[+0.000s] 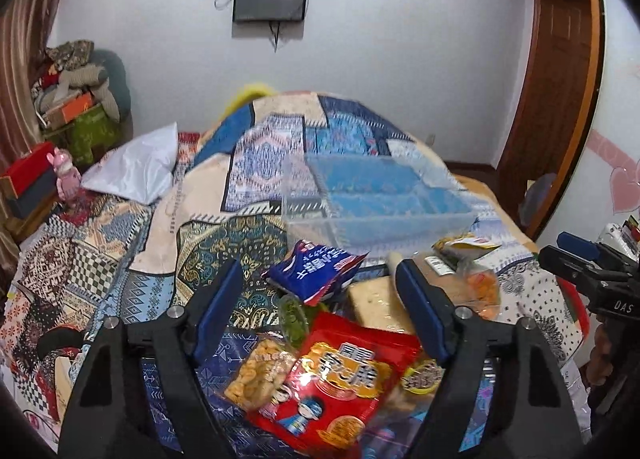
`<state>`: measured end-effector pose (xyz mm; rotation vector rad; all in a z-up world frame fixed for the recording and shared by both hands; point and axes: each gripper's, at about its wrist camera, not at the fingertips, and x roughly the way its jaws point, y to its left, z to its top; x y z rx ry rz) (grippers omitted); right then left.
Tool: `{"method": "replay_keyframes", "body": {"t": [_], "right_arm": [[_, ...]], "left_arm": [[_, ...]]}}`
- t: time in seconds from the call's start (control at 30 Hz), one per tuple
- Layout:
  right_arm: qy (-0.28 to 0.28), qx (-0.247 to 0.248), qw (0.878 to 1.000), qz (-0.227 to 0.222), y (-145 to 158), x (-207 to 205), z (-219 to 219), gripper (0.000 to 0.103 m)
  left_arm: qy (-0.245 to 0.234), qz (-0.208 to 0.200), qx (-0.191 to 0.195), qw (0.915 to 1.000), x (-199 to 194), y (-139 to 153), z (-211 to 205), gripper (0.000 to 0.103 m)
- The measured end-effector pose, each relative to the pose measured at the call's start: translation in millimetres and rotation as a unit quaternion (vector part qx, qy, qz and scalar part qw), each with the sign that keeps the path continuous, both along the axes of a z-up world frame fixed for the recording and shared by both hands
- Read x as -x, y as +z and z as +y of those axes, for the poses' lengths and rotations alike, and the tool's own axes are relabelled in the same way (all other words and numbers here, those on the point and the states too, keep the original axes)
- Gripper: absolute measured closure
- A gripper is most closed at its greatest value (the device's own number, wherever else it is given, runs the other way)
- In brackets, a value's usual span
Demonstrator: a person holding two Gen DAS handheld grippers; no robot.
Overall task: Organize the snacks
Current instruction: 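Grasp yellow chip bag with right tool while left tool grasps blue-and-white bag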
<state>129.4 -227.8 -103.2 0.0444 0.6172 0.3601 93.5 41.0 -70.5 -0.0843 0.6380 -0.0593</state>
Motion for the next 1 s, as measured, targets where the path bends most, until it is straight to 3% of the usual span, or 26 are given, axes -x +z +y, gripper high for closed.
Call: {"method": "replay_keyframes", "body": {"t": [0.4,0.67,1.0], "right_arm": [[0.015,0.008,0.998,0.061,-28.6,-45.8,5.9,0.016],[0.014,0.002,0.996,0.088,-40.2,-74.3,14.8,0.016],[0.016,-0.001,0.992,0.126,-52.0,-97.1,23.7,0.015]], "left_arm": [[-0.03,0.122,0.031,0.9916,-72.4,-41.0,14.6,0.026],[-0.047,0.159,0.031,0.9856,-98.8,-58.2,11.2,0.025],[-0.063,0.201,-0.007,0.9775,-114.8,-84.2,-5.4,0.025]]}}
